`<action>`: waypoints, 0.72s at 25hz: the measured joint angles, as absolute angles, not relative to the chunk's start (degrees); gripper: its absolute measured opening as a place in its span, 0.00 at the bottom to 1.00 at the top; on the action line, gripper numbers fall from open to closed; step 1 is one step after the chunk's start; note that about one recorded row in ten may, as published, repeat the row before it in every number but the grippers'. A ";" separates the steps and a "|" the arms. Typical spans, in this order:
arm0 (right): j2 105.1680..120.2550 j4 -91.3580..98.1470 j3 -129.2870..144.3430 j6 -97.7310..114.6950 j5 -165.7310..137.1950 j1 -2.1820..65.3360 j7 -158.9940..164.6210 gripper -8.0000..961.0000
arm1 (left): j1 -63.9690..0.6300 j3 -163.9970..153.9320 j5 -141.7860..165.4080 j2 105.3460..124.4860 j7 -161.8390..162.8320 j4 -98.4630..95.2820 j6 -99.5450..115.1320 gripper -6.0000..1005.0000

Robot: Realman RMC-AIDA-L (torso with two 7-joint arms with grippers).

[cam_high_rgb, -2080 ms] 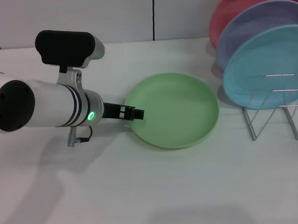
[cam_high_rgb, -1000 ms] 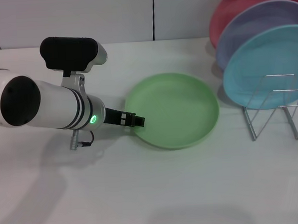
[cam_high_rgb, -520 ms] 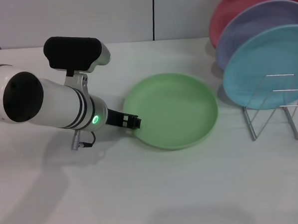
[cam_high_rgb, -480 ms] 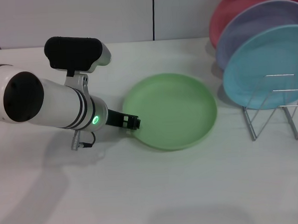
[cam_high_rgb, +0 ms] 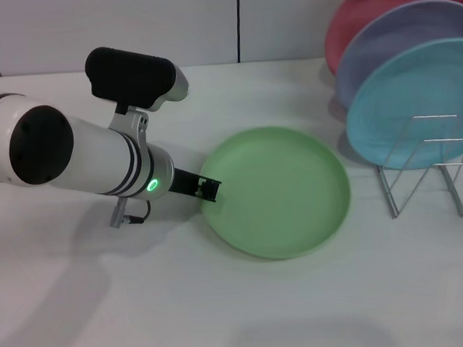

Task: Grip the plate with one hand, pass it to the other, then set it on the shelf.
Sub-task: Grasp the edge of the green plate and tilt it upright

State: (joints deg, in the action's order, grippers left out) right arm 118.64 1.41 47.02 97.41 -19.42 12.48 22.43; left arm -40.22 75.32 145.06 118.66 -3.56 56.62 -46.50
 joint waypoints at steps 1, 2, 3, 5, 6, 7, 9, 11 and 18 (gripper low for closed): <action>118.64 1.42 47.02 97.42 -19.42 12.48 22.42 0.79 | -40.08 75.32 145.06 118.66 -4.38 57.01 -46.43 0.23; 118.65 1.41 47.02 97.43 -19.42 12.47 22.42 0.79 | -39.99 75.32 145.06 118.66 -4.89 57.26 -46.35 0.23; 118.65 1.41 47.02 97.51 -19.42 12.42 22.49 0.79 | -39.88 75.32 145.06 118.65 -5.36 57.60 -46.04 0.22; 118.64 1.41 47.02 97.59 -19.42 12.40 22.52 0.79 | -39.87 75.32 145.06 118.65 -5.41 57.71 -45.86 0.21; 118.65 1.42 47.02 97.65 -19.42 12.38 22.55 0.79 | -39.87 75.35 145.06 118.64 -5.56 57.83 -45.72 0.20; 118.65 1.44 47.02 97.67 -19.42 12.38 22.59 0.79 | -39.84 75.43 145.06 118.61 -5.76 58.02 -45.60 0.19; 118.65 1.51 47.02 97.67 -19.42 12.38 22.66 0.79 | -39.76 75.53 145.07 118.59 -5.95 58.29 -45.52 0.17; 118.68 1.71 47.02 97.73 -19.42 12.34 22.67 0.79 | -38.68 75.85 145.09 118.50 -6.94 60.46 -45.16 0.16; 118.87 3.71 47.02 100.02 -19.94 12.19 22.75 0.79 | -35.43 77.99 145.19 118.37 -9.93 66.96 -45.12 0.11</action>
State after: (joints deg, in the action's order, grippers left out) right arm 118.87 3.71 47.02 100.02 -19.94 12.19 22.75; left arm -35.43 77.99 145.19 118.37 -9.93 66.96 -45.12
